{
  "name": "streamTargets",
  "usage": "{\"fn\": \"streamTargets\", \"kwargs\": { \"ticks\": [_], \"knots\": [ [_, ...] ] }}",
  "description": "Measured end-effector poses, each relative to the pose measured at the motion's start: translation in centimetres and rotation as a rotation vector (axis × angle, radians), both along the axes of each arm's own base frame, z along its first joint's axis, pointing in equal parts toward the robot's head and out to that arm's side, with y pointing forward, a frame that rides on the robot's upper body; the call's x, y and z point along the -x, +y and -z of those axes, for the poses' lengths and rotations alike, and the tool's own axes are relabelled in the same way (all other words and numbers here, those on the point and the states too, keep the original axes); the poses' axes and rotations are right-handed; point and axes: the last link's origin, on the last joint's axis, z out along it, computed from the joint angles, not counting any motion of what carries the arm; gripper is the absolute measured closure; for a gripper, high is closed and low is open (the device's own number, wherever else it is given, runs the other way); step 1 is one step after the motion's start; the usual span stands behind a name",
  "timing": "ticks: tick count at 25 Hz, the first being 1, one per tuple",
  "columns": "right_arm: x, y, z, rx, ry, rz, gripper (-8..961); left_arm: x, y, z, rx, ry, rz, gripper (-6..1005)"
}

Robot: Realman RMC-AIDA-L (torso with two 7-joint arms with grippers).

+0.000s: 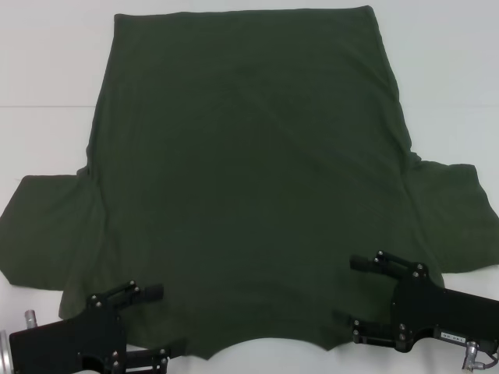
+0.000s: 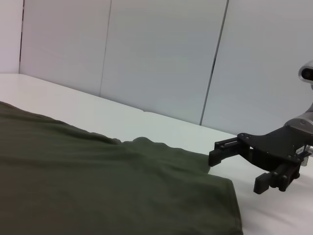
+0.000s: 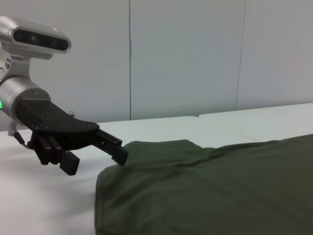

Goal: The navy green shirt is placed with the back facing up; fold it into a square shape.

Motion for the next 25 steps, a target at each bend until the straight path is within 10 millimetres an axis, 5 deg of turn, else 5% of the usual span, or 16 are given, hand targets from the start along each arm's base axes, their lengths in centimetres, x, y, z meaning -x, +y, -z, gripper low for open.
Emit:
{"fn": "streamTargets", "kwargs": {
  "ticks": [25],
  "knots": [
    [-0.07,-0.12,0.15,0.013,-0.005,0.005,68,-0.1,-0.16,0.24,0.004,-0.008,-0.002,83]
  ]
}}
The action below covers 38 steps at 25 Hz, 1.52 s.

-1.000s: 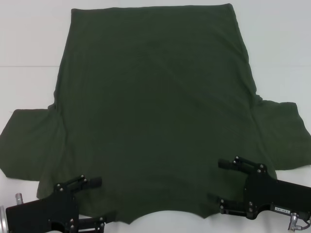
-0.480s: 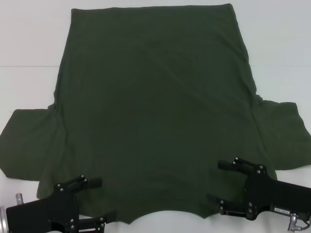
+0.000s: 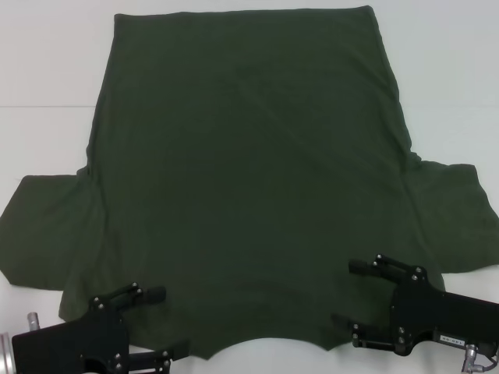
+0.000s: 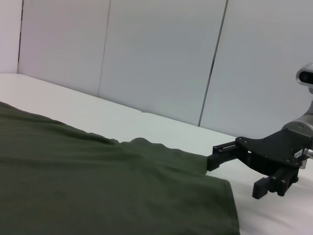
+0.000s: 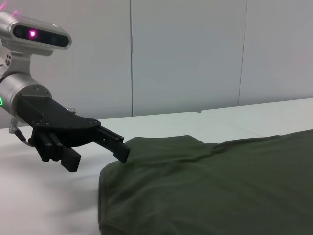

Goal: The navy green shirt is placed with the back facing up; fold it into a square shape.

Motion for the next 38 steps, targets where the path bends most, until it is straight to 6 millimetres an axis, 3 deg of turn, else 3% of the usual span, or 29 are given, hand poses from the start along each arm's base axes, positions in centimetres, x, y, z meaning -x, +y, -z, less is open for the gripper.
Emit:
{"fn": "streamTargets", "kwargs": {
  "ticks": [38],
  "knots": [
    [0.12,0.01,0.02,0.005,0.002,-0.006,70,-0.04,0.49,-0.4,-0.002,-0.06,-0.092,84]
  ]
}}
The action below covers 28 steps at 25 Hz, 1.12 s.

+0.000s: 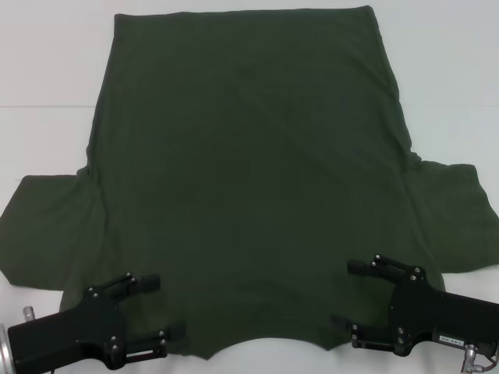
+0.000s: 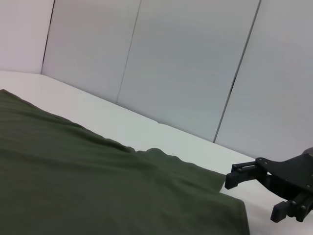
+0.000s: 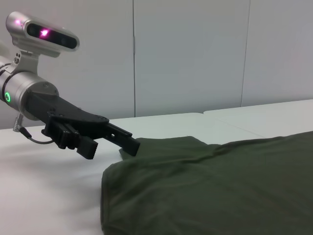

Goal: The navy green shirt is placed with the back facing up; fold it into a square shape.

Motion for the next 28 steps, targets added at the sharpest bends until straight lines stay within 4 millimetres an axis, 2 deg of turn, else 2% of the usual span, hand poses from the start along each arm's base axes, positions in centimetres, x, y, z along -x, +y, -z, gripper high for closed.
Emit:
{"fn": "streamTargets", "kwargs": {
  "ticks": [28],
  "knots": [
    [0.12,0.1,0.01,0.005,-0.002,-0.007,69,-0.13,0.01,0.1,0.007,-0.009,-0.006,84]
  ]
}}
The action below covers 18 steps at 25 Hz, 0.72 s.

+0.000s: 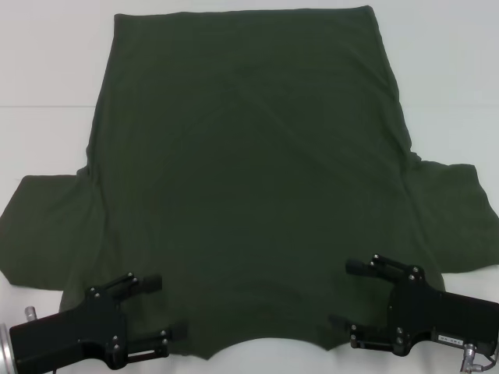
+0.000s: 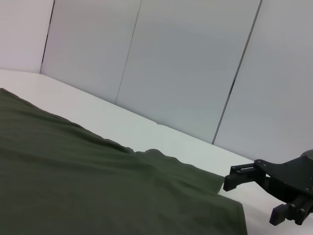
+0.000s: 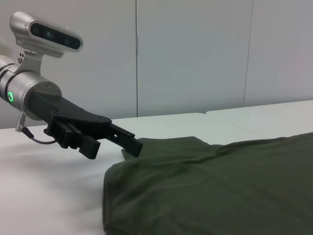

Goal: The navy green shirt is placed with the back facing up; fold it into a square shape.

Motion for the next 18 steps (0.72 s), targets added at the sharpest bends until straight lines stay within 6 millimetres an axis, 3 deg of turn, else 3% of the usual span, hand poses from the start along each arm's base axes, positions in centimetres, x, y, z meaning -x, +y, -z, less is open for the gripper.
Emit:
{"fn": "streamTargets", "kwargs": {
  "ticks": [10,18],
  "knots": [
    [0.0,0.0,0.0,0.001,0.001,-0.001,69,-0.1,0.4,-0.7,0.073,-0.067,-0.105,84],
    [-0.1,0.0,-0.1,0.0,0.0,0.0,68,0.3,2.0,-3.5,0.21,-0.172,-0.359,86]
  ]
}}
